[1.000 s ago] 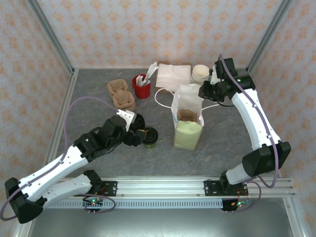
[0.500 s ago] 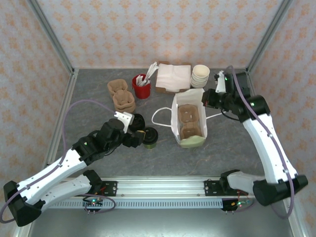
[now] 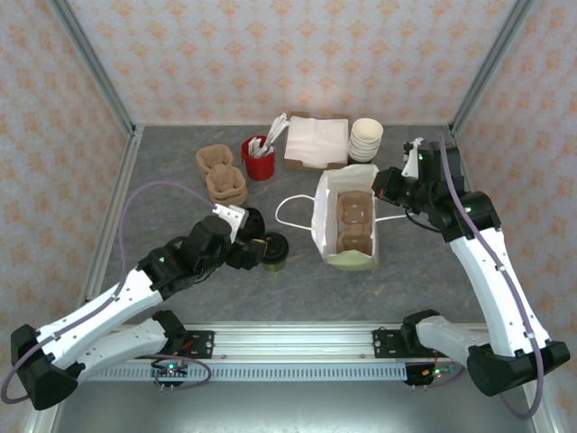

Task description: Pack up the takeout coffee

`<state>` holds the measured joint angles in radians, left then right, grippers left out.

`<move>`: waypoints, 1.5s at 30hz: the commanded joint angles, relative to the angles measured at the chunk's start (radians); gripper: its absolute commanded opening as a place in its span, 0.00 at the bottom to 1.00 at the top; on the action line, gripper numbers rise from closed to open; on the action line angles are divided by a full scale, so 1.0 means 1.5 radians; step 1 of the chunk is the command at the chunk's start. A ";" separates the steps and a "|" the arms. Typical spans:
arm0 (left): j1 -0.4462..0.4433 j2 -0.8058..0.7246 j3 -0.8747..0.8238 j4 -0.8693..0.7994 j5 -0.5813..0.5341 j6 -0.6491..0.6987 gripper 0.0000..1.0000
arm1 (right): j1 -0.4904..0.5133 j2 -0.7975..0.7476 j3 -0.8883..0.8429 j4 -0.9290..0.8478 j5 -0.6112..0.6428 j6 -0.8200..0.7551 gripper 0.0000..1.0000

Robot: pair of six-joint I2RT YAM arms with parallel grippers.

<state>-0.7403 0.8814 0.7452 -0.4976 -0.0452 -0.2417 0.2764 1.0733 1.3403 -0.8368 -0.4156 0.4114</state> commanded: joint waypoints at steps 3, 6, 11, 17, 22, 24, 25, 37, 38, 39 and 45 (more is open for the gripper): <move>-0.006 0.045 0.035 0.009 -0.012 0.005 1.00 | 0.004 0.006 -0.020 0.034 0.019 0.145 0.00; -0.009 0.068 0.047 0.013 -0.012 0.001 0.99 | 0.004 0.004 -0.027 0.030 0.030 0.166 0.00; -0.020 0.096 0.062 0.015 -0.005 0.005 1.00 | 0.003 -0.008 -0.042 0.023 0.029 0.165 0.00; -0.033 0.123 0.101 -0.027 -0.007 -0.012 1.00 | 0.004 -0.029 -0.064 -0.004 0.047 0.141 0.00; -0.034 0.143 0.157 -0.096 -0.007 -0.053 1.00 | 0.004 -0.034 -0.068 -0.014 0.043 0.145 0.00; -0.037 0.140 0.166 -0.109 -0.012 -0.067 1.00 | 0.004 -0.038 -0.074 -0.008 0.047 0.152 0.00; -0.038 0.137 0.168 -0.115 -0.017 -0.079 1.00 | 0.004 -0.036 -0.068 -0.015 0.051 0.156 0.00; -0.059 0.199 0.267 -0.249 -0.006 -0.133 0.98 | 0.004 -0.023 -0.037 -0.059 0.073 0.176 0.00; -0.063 0.208 0.279 -0.259 -0.005 -0.137 0.98 | 0.003 -0.025 -0.038 -0.057 0.080 0.177 0.00; -0.065 0.215 0.286 -0.265 0.004 -0.144 0.99 | 0.004 -0.028 -0.038 -0.058 0.092 0.180 0.00; -0.076 0.240 0.276 -0.267 -0.005 -0.176 0.99 | 0.004 -0.038 -0.048 -0.058 0.112 0.190 0.00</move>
<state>-0.8448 1.2411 1.1542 -0.8433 -0.0315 -0.4629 0.2764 1.0382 1.2453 -0.9157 -0.2886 0.6800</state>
